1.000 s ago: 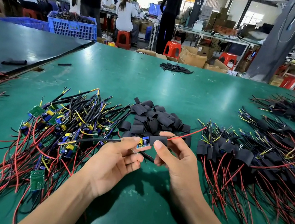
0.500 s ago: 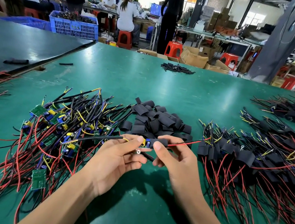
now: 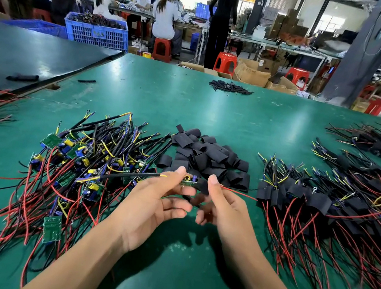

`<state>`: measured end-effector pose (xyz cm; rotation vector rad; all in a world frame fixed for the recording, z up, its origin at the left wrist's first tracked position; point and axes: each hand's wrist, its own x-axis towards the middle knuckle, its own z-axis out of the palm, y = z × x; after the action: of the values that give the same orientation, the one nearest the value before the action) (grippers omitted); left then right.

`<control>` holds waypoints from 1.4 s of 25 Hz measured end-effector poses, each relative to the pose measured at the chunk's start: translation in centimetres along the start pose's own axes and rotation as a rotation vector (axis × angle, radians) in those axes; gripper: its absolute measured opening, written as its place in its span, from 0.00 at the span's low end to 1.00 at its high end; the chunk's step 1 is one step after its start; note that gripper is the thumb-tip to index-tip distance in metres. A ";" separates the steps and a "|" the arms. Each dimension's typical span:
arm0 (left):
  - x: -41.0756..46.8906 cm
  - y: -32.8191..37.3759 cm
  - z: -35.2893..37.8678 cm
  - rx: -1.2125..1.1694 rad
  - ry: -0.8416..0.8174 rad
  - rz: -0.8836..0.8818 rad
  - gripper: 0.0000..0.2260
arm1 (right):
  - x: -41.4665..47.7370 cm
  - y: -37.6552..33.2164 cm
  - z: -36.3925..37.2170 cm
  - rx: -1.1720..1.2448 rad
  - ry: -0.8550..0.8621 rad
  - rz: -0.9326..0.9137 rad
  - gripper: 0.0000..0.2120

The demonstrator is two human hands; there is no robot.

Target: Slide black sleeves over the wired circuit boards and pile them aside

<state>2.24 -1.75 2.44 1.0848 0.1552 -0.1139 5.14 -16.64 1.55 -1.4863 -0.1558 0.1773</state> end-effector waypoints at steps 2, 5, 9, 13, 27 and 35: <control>0.0 0.0 -0.1 0.029 -0.009 0.007 0.10 | 0.3 0.0 -0.3 0.057 -0.013 0.044 0.18; 0.2 -0.4 -0.2 0.045 0.009 0.022 0.11 | 0.5 0.2 -0.8 0.090 -0.050 0.077 0.18; 0.5 -0.7 -0.4 0.024 0.006 0.037 0.09 | 0.5 0.5 -0.7 0.187 -0.076 0.088 0.15; 0.6 -0.9 -0.5 0.071 0.027 0.099 0.11 | 0.4 0.6 -0.5 0.245 -0.065 0.111 0.12; 0.3 -1.1 -0.4 0.336 0.045 0.343 0.02 | 0.8 1.2 -0.8 0.153 -0.091 0.066 0.16; 0.3 -1.2 -0.5 0.328 0.011 0.313 0.03 | 0.7 1.5 -0.8 0.127 -0.086 0.022 0.18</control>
<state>2.32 -1.83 1.14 1.4235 -0.0268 0.1540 5.94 -17.20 -0.02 -1.3554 -0.1942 0.2652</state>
